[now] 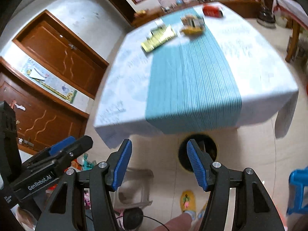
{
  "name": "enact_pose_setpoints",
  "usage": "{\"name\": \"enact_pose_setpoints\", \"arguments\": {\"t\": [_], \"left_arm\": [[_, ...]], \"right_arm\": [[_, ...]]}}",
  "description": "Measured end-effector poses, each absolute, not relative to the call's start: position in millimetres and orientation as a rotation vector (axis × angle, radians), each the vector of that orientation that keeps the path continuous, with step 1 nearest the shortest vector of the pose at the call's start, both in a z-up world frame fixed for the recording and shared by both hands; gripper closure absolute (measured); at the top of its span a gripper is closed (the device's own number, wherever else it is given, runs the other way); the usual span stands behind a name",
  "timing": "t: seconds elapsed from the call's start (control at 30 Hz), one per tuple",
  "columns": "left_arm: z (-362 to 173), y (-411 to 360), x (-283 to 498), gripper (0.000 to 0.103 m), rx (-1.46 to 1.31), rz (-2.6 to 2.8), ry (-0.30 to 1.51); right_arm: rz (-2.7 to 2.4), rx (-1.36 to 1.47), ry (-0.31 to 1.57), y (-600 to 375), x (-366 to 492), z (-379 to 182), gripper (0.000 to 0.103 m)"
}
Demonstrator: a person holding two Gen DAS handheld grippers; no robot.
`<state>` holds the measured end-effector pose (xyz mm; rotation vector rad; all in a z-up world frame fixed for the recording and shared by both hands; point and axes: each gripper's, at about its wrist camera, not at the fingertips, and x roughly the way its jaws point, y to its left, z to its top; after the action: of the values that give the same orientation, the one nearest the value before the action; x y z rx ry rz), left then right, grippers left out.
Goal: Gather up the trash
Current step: 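Raise both tools back above the table, then grasp the white tube with the left tool while the right tool grasps the yellow pouch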
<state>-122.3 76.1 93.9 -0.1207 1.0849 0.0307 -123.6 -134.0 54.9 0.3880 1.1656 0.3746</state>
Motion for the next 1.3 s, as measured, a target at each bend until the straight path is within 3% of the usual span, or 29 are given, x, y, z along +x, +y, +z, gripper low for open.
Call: {"name": "enact_pose_setpoints", "arguments": {"t": [0.33, 0.73, 1.0, 1.3], "left_arm": [[172.6, 66.3, -104.9, 0.034, -0.062, 0.087, 0.956], [203.8, 65.2, -44.9, 0.034, -0.01, 0.128, 0.95], [189.3, 89.7, 65.3, 0.034, 0.029, 0.039, 1.017], [133.4, 113.7, 261.0, 0.034, 0.11, -0.182, 1.162]], "right_arm": [[0.423, 0.394, 1.064, -135.7, -93.2, 120.4, 0.042], [0.464, 0.421, 1.023, -136.4, -11.2, 144.9, 0.042], [0.416, 0.418, 1.04, -112.9, 69.6, 119.5, 0.042], [0.209, 0.522, 1.083, -87.4, 206.3, 68.2, 0.042]]}}
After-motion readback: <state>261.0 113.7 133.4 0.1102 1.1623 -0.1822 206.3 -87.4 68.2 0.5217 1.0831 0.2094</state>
